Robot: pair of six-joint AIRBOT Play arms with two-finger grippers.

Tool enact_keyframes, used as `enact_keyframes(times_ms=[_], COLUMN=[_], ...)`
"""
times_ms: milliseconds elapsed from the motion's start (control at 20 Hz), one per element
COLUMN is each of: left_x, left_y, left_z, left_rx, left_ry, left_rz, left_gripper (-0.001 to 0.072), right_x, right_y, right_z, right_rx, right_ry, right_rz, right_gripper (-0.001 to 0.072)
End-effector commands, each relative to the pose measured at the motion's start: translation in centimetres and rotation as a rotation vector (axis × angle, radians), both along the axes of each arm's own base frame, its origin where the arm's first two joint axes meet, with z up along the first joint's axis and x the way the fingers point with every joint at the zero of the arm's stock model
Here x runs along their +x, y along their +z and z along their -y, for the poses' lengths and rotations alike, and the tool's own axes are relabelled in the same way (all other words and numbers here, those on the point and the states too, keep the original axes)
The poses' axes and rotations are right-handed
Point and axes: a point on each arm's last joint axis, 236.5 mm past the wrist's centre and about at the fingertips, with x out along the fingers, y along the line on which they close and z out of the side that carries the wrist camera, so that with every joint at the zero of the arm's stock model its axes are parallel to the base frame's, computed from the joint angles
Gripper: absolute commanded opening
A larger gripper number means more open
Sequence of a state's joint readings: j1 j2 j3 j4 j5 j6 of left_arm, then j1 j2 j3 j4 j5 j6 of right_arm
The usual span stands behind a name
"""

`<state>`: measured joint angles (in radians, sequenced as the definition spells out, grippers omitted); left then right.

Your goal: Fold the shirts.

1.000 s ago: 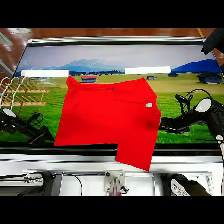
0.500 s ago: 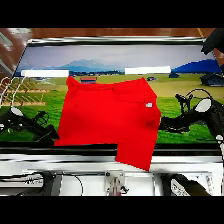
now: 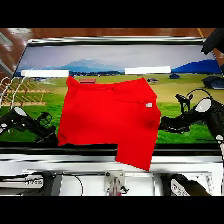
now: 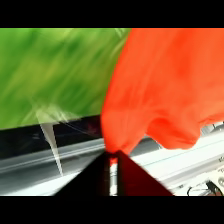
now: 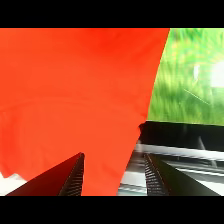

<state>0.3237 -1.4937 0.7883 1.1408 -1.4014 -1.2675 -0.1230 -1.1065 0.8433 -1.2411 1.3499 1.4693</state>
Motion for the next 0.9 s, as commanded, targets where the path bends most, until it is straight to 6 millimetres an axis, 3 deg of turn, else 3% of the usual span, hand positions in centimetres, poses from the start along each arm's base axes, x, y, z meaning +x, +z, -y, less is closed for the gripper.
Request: enact_keyframes(times_ms=[0, 50, 350, 450, 600, 650, 700, 750, 850], left_x=[-0.7, -0.8, -0.8, -0.8, -0.8, -0.8, -0.8, -0.8, -0.9], left_y=[0.5, 0.5, 0.5, 0.5, 0.7, 0.7, 0.7, 0.7, 0.8], left_z=[0.4, 0.4, 0.3, 0.3, 0.3, 0.3, 0.3, 0.3, 0.4], left_rx=[-0.029, -0.031, -0.028, -0.029, -0.032, -0.032, -0.031, -0.032, -0.036], left_ry=[-0.039, -0.041, -0.043, -0.044, -0.046, -0.045, -0.045, -0.046, -0.048], left_rz=[-0.015, -0.015, -0.015, -0.017, -0.019, -0.019, -0.019, -0.020, -0.025], left_gripper=[0.0029, 0.0029, 0.0030, 0.0067, 0.0069, 0.0096, 0.0231, 0.0289, 0.0288], right_x=[-0.3, -0.7, -4.5, -4.5, -2.9, -2.5, -2.4, -2.3, -2.2], right_y=[-0.3, -0.6, -4.2, -5.1, -6.6, -7.0, -7.7, -8.2, -9.2], right_z=[0.7, 1.0, 2.7, 3.0, 1.6, 1.3, 0.9, 0.5, -0.1], right_rx=[-0.029, -0.036, -0.013, -0.005, 0.060, 0.076, 0.098, 0.114, 0.148], right_ry=[-0.019, -0.030, -0.140, -0.192, -0.290, -0.318, -0.341, -0.339, -0.345], right_rz=[-0.019, -0.035, -0.160, -0.152, -0.080, -0.066, -0.070, -0.080, -0.111], right_gripper=[0.0532, 0.0625, 0.0632, 0.0631, 0.0629, 0.0600, 0.0584, 0.0584, 0.0584])
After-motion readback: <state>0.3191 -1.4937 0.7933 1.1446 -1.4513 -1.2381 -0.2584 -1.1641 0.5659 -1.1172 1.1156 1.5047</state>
